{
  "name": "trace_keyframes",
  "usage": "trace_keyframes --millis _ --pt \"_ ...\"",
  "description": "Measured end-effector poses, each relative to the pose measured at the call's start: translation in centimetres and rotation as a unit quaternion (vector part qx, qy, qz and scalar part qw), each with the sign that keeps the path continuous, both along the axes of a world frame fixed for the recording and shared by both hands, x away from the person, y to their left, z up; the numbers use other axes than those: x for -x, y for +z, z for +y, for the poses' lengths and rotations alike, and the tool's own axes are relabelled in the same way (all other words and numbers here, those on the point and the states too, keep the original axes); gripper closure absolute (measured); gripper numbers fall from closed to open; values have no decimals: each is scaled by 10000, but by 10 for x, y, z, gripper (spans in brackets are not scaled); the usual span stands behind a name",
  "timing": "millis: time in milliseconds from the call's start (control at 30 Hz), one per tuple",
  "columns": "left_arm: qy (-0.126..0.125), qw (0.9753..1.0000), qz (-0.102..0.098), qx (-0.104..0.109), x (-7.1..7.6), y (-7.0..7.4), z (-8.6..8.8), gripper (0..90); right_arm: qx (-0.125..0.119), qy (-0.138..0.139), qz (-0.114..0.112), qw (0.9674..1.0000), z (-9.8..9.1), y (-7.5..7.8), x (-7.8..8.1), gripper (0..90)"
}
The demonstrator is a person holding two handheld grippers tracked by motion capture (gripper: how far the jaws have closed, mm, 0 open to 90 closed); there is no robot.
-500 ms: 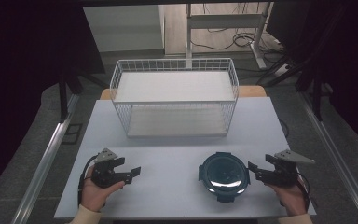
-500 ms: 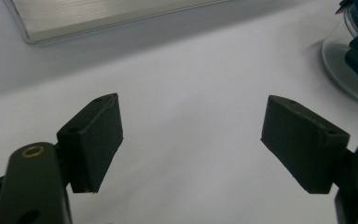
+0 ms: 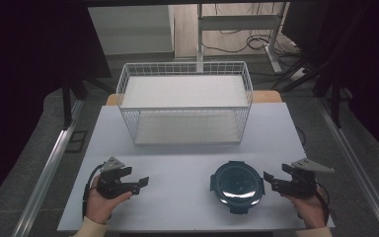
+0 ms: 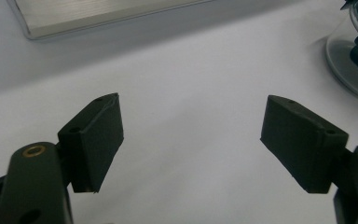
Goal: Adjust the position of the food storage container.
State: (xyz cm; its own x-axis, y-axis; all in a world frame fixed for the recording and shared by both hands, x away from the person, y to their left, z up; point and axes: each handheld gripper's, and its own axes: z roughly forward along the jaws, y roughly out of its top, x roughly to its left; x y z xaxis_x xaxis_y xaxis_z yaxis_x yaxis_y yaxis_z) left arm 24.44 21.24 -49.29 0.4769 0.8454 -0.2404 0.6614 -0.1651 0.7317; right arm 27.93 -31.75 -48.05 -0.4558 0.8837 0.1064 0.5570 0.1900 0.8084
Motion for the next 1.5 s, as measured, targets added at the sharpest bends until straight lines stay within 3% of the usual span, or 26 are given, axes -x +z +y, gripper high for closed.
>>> trace_keyframes --millis 467,533,700,900,1100,1233,1267,1300,1367,1500 --pt "32 10000 -27 18 1 2 3 205 20 -50 -60 10000 -6 13 3 210" --pt "50 10000 -19 42 0 2 5 205 -87 -39 2 10000 -8 17 6 225" --pt "50 10000 -11 36 0 1 5 205 -48 54 47 10000 -14 22 15 270" --pt "73 9999 -48 56 2 5 6 203 24 293 366 9989 -17 19 24 332" --pt "118 9999 -41 87 1 5 9 203 137 645 701 9954 -15 14 29 498" --pt "133 9999 -27 81 1 4 9 203 347 863 906 9915 -12 10 32 646" --pt "133 9999 -27 81 1 4 9 203 347 863 906 9915 -12 10 32 646" --pt "137 9999 -36 76 1 5 9 203 499 1005 968 9890 -9 8 34 725" --pt "122 9999 -39 69 2 5 8 203 588 1121 1011 9868 -6 8 36 792" --pt "120 9999 -40 64 2 5 8 203 620 1327 1083 9833 -1 7 38 885"
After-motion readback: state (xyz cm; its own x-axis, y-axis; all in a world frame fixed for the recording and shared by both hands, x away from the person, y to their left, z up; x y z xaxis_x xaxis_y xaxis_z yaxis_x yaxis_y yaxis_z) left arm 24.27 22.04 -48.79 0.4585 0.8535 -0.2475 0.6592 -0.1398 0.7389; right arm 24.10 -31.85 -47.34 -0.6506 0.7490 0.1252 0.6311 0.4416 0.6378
